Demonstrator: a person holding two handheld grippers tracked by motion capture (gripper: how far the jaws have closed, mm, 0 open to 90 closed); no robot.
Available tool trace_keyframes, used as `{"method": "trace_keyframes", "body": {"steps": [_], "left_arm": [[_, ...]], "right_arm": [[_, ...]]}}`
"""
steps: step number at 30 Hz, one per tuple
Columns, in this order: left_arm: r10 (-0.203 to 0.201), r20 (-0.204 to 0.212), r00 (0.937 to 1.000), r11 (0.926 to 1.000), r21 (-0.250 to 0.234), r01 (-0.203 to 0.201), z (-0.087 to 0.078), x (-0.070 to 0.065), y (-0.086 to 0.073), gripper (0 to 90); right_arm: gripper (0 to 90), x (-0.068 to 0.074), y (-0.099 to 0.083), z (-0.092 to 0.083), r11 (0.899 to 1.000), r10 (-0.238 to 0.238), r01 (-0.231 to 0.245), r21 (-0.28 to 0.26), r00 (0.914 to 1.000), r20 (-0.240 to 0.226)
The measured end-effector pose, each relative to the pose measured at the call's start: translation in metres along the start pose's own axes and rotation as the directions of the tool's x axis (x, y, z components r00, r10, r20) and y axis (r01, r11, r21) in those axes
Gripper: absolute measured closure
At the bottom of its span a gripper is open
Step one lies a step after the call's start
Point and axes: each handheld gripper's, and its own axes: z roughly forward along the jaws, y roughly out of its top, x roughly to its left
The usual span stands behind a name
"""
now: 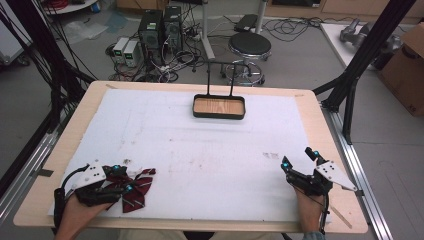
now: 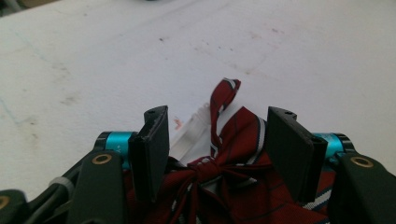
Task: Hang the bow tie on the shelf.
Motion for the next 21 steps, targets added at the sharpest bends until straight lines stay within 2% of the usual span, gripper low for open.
{"method": "trace_keyframes", "body": {"steps": [2,6,13,18,21], "left_arm": [[0.009,0.021,0.9997,0.9994,0.034,-0.01,0.004,-0.001,-0.002,42.7],[0.0,0.026,0.9997,0.9979,0.065,-0.002,0.007,0.001,-0.004,42.3],[0.004,0.036,0.9993,0.995,0.1,-0.008,0.01,0.003,-0.007,44.0],[-0.002,0.027,0.9996,0.9941,0.109,-0.001,0.011,0.003,-0.008,47.6],[0.003,0.022,0.9997,0.9916,0.13,-0.006,0.013,0.002,-0.008,48.1]], "right_arm": [[11.3,0.0,0.0,0.0,1.0,-0.002,0.002,-0.001,1.0,0.0],[11.2,0.0,0.0,0.0,1.0,0.001,-0.001,0.002,1.0,-0.002],[11.3,0.0,0.0,0.0,1.0,-0.001,0.001,0.003,1.0,-0.002],[11.2,0.0,0.0,0.0,1.0,0.0,0.0,0.003,1.0,-0.002],[11.3,0.0,0.0,0.0,1.0,-0.004,0.004,0.005,1.0,-0.001]]}}
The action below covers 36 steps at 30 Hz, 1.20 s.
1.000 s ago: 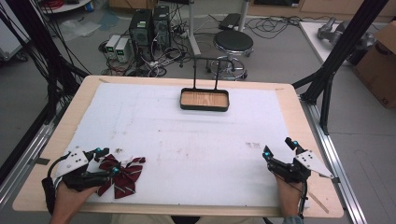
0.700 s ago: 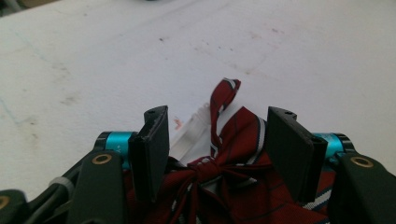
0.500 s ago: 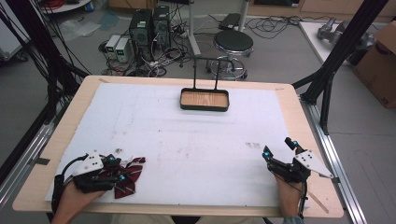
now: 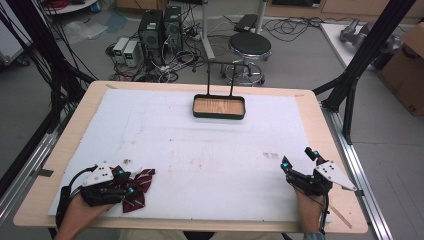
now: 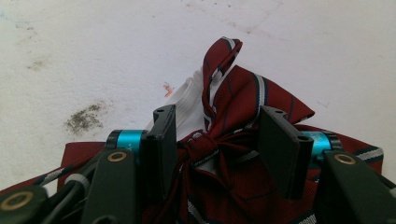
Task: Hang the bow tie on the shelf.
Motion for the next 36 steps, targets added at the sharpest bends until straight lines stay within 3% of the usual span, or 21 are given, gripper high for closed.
{"method": "trace_keyframes", "body": {"steps": [6,11,17,20,23,24,30,36], "left_arm": [[0.033,-0.028,0.9991,0.9991,0.028,-0.032,0.003,-0.003,0.001,49.7],[0.041,-0.043,0.9982,0.9989,0.022,-0.04,0.002,-0.004,0.001,66.1],[0.064,-0.036,0.9973,0.9977,0.026,-0.063,0.0,-0.006,0.004,71.2],[0.079,-0.002,0.9969,0.9969,-0.006,-0.079,-0.004,-0.01,0.012,71.3],[0.108,0.002,0.9942,0.9934,-0.039,-0.108,-0.009,-0.013,0.024,71.3],[0.121,0.003,0.9927,0.99,-0.074,-0.12,-0.014,-0.013,0.032,71.3],[0.102,0.021,0.9946,0.9852,-0.141,-0.098,-0.024,-0.004,0.048,71.4],[0.129,0.036,0.991,0.9727,-0.199,-0.119,-0.025,0.004,0.076,71.4]], "right_arm": [[11.2,0.0,0.0,0.0,1.0,0.001,-0.001,0.0,1.0,-0.001],[11.3,0.0,0.0,0.0,1.0,0.002,-0.002,-0.001,1.0,0.0],[11.3,0.0,0.0,0.0,1.0,0.001,-0.001,-0.001,1.0,0.0],[11.3,0.0,0.0,0.0,1.0,0.003,-0.003,0.001,1.0,0.001],[11.3,0.0,0.0,0.0,1.0,0.003,-0.003,0.002,1.0,0.002],[11.3,0.0,0.0,0.0,1.0,0.001,-0.001,0.003,1.0,0.001],[11.3,0.0,0.0,0.0,1.0,0.006,-0.006,0.003,1.0,-0.001],[11.3,0.0,0.0,0.0,1.0,0.007,-0.007,0.004,1.0,0.0]]}}
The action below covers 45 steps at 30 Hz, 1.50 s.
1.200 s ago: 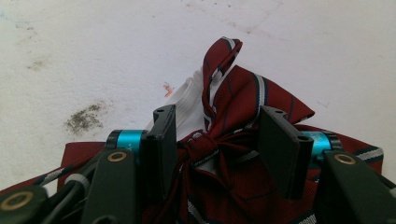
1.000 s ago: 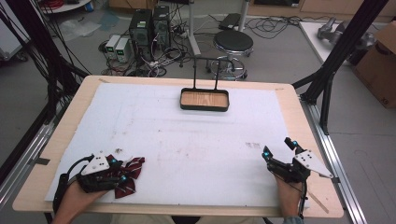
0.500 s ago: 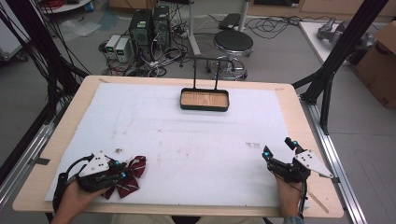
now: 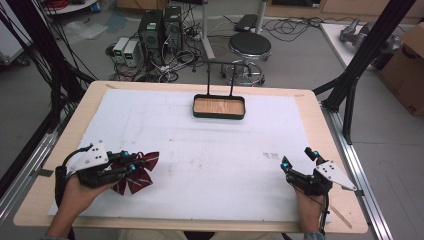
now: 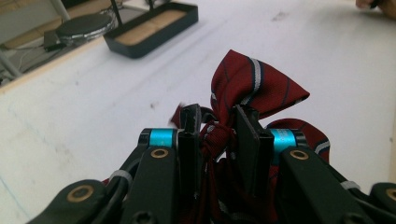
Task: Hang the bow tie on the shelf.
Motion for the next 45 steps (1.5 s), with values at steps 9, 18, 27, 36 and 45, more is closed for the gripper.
{"method": "trace_keyframes", "body": {"steps": [9,18,27,36,45], "left_arm": [[0.038,0.085,0.9957,0.9988,-0.033,-0.035,0.029,0.015,0.054,71.4],[0.086,0.135,0.9871,0.9951,-0.059,-0.079,0.072,0.024,0.102,71.4],[0.083,0.154,0.9846,0.9957,-0.053,-0.076,0.104,0.048,0.135,71.3],[0.05,0.133,0.9899,0.998,-0.044,-0.045,0.131,0.079,0.156,71.4],[0.082,0.118,0.9897,0.9963,-0.037,-0.078,0.157,0.091,0.168,71.3]], "right_arm": [[11.3,0.0,0.0,0.0,1.0,0.004,-0.004,-0.001,1.0,-0.006],[11.3,0.0,0.0,0.0,1.0,0.005,-0.005,-0.002,0.9999,-0.01],[11.3,-0.001,0.0,0.0,1.0,0.008,-0.009,-0.004,0.9999,-0.011],[11.3,-0.002,0.0,0.001,1.0,0.009,-0.009,-0.003,0.9999,-0.013],[11.3,-0.002,0.0,0.001,1.0,0.014,-0.014,-0.001,0.9998,-0.014]]}}
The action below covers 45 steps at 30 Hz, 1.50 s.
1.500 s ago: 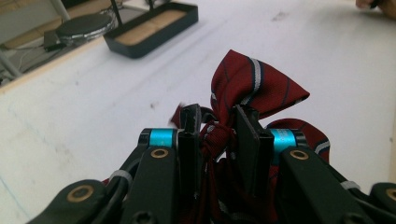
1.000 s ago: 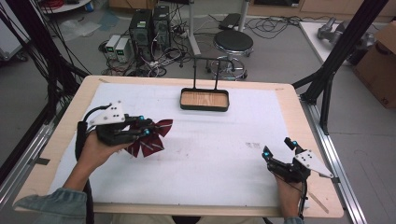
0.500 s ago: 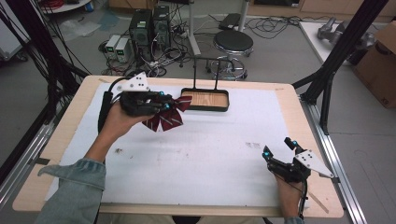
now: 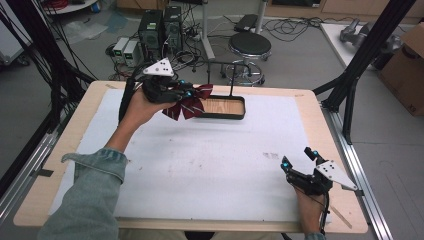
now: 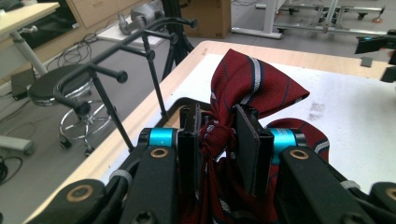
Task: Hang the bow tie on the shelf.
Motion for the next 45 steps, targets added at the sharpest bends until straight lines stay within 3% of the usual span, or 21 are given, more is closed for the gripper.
{"method": "trace_keyframes", "body": {"steps": [8,18,30,34,45], "left_arm": [[-0.006,0.01,0.9999,0.9999,-0.012,0.007,0.017,0.014,0.012,71.3],[-0.02,-0.024,0.9995,0.9996,-0.021,0.02,0.027,0.033,0.025,71.3],[0.006,-0.065,0.9979,0.9998,-0.016,-0.007,0.037,0.042,0.039,71.3],[-0.01,-0.076,0.9971,0.9995,-0.03,0.008,0.039,0.047,0.04,71.4],[-0.046,-0.152,0.9872,0.9989,-0.012,0.045,0.047,0.068,0.034,71.3]], "right_arm": [[11.3,-0.001,0.0,0.001,1.0,-0.001,0.001,0.003,1.0,-0.005],[11.3,-0.001,0.0,0.001,1.0,0.001,-0.001,0.005,1.0,-0.006],[11.3,-0.001,0.0,0.002,1.0,-0.002,0.002,0.006,0.9999,-0.012],[11.3,-0.001,0.0,0.002,1.0,-0.001,0.001,0.005,0.9999,-0.013],[11.3,-0.001,0.0,0.002,1.0,0.005,-0.005,0.008,0.9999,-0.015]]}}
